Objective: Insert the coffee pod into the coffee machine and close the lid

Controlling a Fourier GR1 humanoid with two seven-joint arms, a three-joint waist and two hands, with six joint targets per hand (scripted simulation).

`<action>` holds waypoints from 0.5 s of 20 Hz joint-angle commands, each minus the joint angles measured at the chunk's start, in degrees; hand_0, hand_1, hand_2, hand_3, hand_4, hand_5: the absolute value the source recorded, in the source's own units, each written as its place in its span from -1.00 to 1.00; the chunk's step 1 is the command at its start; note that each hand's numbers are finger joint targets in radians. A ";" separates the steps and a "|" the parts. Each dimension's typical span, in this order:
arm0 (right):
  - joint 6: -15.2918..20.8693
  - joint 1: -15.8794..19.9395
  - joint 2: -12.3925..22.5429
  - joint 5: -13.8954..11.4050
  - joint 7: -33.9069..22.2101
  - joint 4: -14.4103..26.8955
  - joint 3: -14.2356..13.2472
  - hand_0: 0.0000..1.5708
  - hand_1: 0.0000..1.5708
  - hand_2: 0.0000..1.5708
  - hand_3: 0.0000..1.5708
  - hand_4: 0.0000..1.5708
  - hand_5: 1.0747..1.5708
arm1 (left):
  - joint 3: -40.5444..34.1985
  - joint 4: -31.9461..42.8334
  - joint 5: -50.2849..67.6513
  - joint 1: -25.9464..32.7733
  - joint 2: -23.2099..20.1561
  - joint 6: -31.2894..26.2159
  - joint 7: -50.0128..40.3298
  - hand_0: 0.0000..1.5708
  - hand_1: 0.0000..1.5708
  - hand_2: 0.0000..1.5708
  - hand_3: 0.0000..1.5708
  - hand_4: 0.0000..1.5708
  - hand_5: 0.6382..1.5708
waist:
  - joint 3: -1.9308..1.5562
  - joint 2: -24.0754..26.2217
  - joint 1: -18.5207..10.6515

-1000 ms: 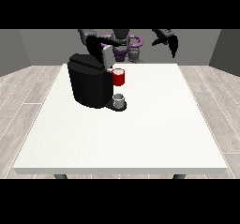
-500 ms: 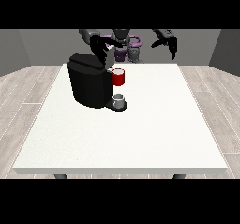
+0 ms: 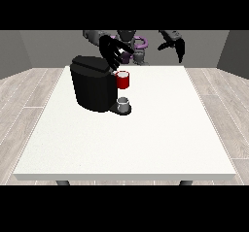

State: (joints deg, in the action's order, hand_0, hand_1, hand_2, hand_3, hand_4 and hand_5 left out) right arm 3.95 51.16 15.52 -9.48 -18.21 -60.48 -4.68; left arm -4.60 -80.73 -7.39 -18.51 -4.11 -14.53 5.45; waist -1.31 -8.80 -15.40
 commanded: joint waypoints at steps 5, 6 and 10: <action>-1.72 5.42 -1.76 -0.27 2.77 -5.48 2.58 -1.00 -1.00 -1.00 -1.00 -0.81 1.00 | 1.76 -1.09 -0.07 -2.86 0.53 -1.05 0.66 -1.00 -1.00 -1.00 -1.00 -0.49 1.00 | 1.26 -2.95 -8.28; -2.96 6.01 -0.91 0.39 0.67 -6.23 2.24 -1.00 -1.00 -1.00 -1.00 -0.89 1.00 | 1.89 -0.91 0.09 -3.00 0.67 -1.22 -0.27 -1.00 -1.00 -1.00 -1.00 -0.51 1.00 | 1.26 -2.09 -8.50; -2.70 7.83 1.52 -0.59 -3.01 -9.35 1.63 -1.00 -1.00 -1.00 -1.00 -1.00 1.00 | 2.09 -0.85 0.31 -6.06 0.55 -1.75 0.01 -1.00 -1.00 -1.00 -1.00 -0.47 1.00 | 1.25 -4.88 -11.29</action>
State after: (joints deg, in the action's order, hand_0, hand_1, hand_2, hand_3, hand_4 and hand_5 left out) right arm 3.66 52.11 20.21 -10.73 -30.16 -67.03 -6.90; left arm -2.95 -81.29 -7.18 -22.14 -3.64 -15.89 5.96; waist -2.12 -12.08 -21.03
